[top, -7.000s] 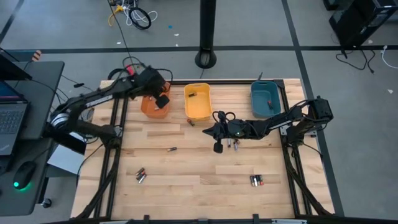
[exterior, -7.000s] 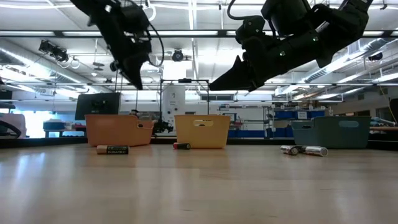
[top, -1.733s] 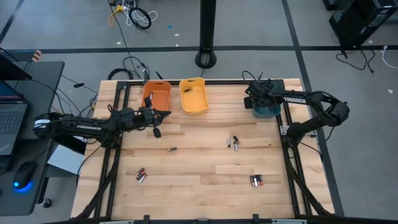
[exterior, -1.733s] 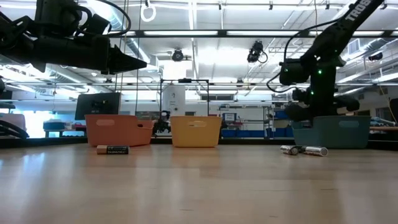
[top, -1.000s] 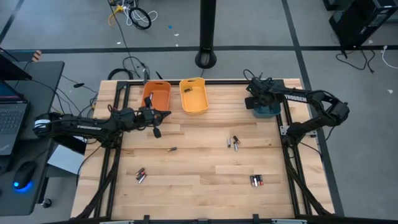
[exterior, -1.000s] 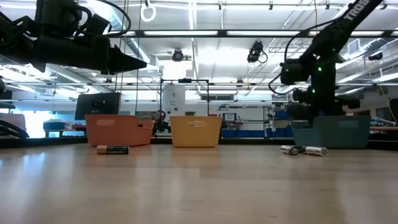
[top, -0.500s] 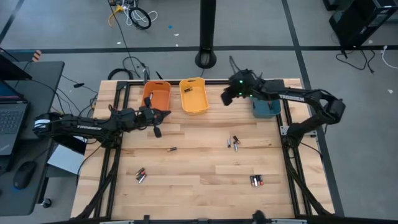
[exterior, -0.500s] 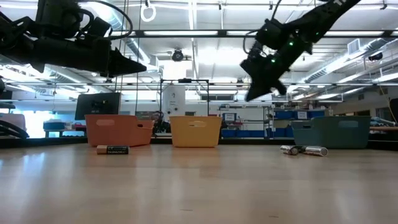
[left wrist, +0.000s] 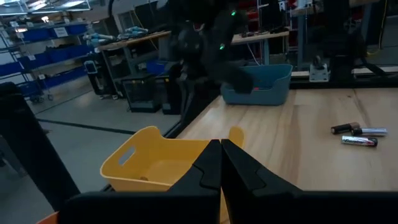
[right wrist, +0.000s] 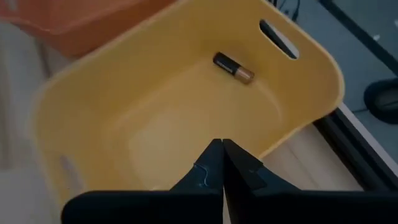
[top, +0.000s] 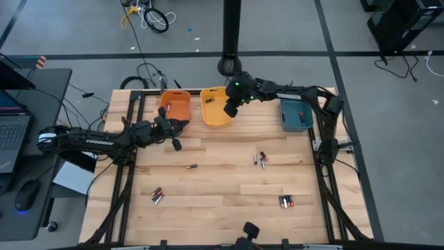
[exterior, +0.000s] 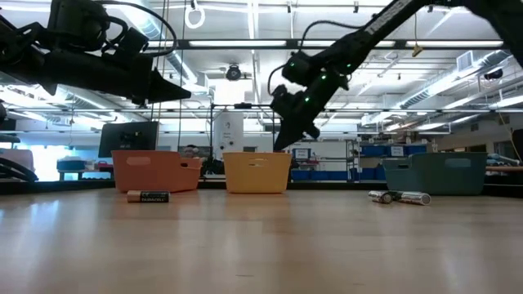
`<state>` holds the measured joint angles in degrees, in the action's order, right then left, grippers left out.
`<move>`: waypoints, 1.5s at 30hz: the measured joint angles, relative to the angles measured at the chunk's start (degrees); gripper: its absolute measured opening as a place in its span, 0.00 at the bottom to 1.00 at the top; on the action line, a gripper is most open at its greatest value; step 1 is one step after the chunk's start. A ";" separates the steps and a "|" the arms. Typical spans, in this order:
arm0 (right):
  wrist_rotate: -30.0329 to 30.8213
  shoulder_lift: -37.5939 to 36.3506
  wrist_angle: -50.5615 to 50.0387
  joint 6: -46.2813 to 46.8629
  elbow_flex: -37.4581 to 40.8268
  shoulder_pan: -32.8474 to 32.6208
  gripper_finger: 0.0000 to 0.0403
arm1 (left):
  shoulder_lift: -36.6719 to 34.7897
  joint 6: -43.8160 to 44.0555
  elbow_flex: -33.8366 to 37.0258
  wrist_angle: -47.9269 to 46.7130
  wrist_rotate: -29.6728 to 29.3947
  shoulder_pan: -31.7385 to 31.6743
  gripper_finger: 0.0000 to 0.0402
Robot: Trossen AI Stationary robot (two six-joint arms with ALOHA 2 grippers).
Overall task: Sort batteries
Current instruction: Adjust the yellow bin
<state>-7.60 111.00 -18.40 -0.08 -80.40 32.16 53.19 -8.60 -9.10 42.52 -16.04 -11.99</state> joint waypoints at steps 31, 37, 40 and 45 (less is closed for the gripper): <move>3.33 7.67 -3.99 1.79 -4.15 -0.17 0.02 | 0.00 -5.15 0.00 0.72 -2.59 0.00 0.02; 6.36 7.59 -7.47 4.72 -4.15 -0.67 0.02 | 0.00 -3.33 0.00 -0.78 -2.53 0.00 0.02; 8.84 7.19 -9.00 6.10 -4.15 -1.40 0.02 | 0.00 -2.71 0.00 -1.54 -2.51 0.11 0.02; 11.08 5.70 -11.18 7.50 -4.15 -2.66 0.02 | 0.00 -2.47 0.00 -1.99 -2.31 0.15 0.02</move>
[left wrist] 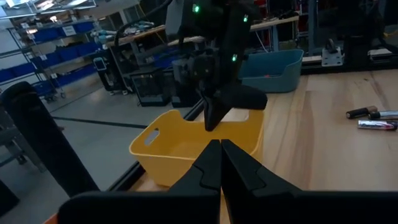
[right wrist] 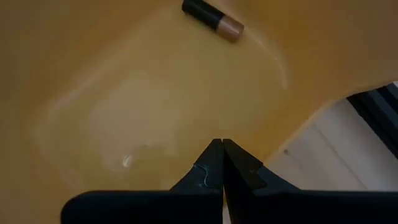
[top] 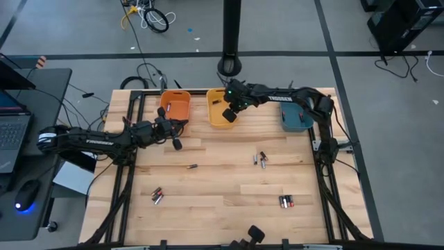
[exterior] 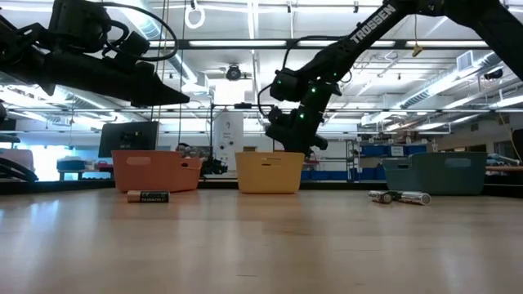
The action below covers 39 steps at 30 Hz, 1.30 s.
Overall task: Sort batteries
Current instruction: Adjust the yellow bin, then put the silver battery into the orange bin
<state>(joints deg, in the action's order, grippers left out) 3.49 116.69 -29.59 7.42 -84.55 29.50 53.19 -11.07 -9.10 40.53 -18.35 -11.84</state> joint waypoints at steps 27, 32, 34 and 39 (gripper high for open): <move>4.90 -28.03 -11.60 18.95 19.75 -27.36 0.08 | 0.00 -0.51 0.00 0.04 0.61 0.26 0.02; 5.34 -27.80 -10.16 27.06 23.87 -30.75 0.16 | 0.00 0.79 0.00 0.31 0.61 0.26 0.02; 6.49 -27.79 -9.04 29.72 25.53 -31.33 0.19 | 0.00 0.81 0.00 0.31 0.61 0.26 0.02; 7.65 -27.77 -7.96 35.84 28.81 -31.68 0.26 | 0.00 1.37 0.00 0.28 1.10 0.26 0.02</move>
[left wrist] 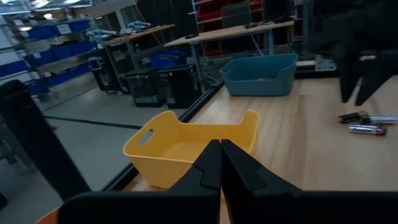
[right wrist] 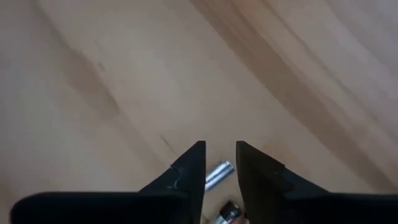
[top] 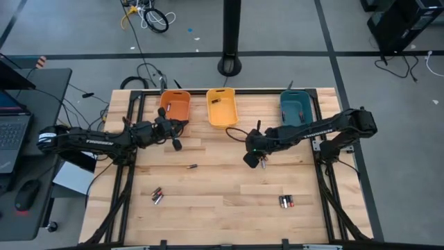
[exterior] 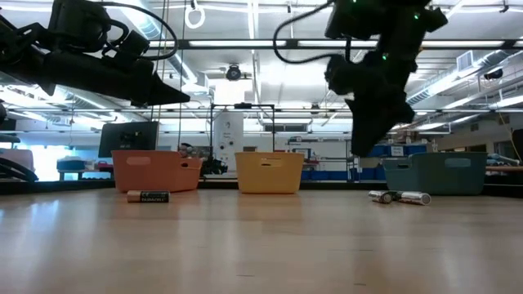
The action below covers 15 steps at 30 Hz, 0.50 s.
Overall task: Sort batteries
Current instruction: Put the silver battery into the orange bin
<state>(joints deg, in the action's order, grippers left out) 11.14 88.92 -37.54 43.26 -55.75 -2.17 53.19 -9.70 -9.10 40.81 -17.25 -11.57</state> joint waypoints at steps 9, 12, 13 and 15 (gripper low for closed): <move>-0.04 0.01 1.71 12.06 2.40 -0.07 0.36 | 0.01 1.54 0.00 -0.48 2.51 0.01 0.02; -0.07 0.01 1.56 14.58 3.39 -0.60 0.37 | 0.02 2.25 0.00 -0.78 2.69 0.01 0.02; -0.09 0.01 2.17 15.39 3.76 -0.87 0.37 | 0.02 2.44 0.00 -0.76 2.84 0.00 0.02; -0.09 0.01 3.13 16.94 4.57 -1.53 0.37 | 0.02 2.53 0.00 -0.98 3.07 0.02 0.02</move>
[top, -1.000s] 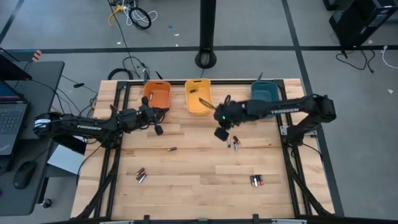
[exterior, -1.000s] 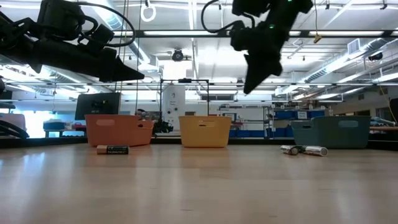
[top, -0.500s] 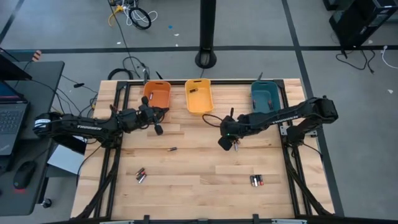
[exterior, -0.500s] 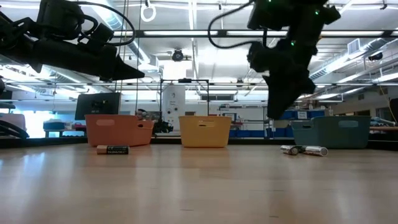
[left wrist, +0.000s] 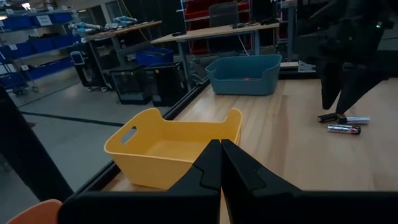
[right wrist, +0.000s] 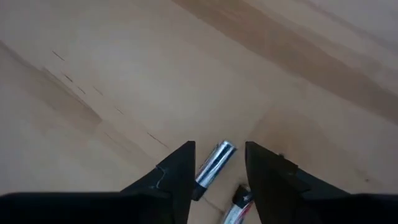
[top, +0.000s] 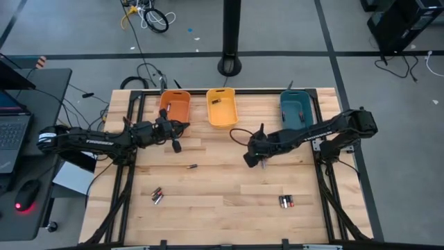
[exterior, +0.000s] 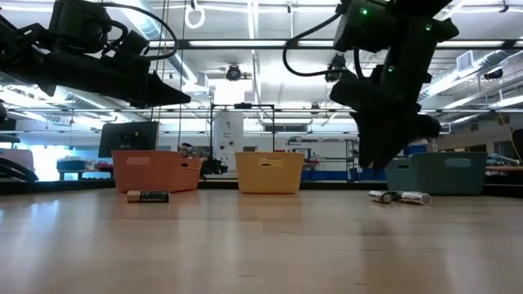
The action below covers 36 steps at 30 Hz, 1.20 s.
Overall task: Sort batteries
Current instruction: Put the silver battery into the orange bin
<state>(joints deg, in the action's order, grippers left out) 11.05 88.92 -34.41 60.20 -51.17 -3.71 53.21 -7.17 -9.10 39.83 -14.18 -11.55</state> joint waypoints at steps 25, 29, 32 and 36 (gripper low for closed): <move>-0.87 5.17 2.48 3.46 -2.78 -4.21 0.37 | 0.00 1.87 -0.02 -0.99 0.51 0.00 0.02; -1.94 9.60 -4.53 4.17 -7.48 -4.19 0.33 | 0.00 2.31 -0.04 -1.15 0.54 0.07 0.02; -1.93 12.27 -10.78 4.57 -11.03 -4.21 0.30 | 0.00 2.68 -0.04 -1.24 0.79 0.11 0.02; -1.86 14.02 -12.76 4.04 -13.56 -4.19 0.29 | 0.00 2.76 -0.04 -1.59 0.86 0.18 0.02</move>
<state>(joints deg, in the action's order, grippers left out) 9.19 102.94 -47.17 64.25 -64.73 -7.90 53.21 -4.41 -9.15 38.24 -13.32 -11.38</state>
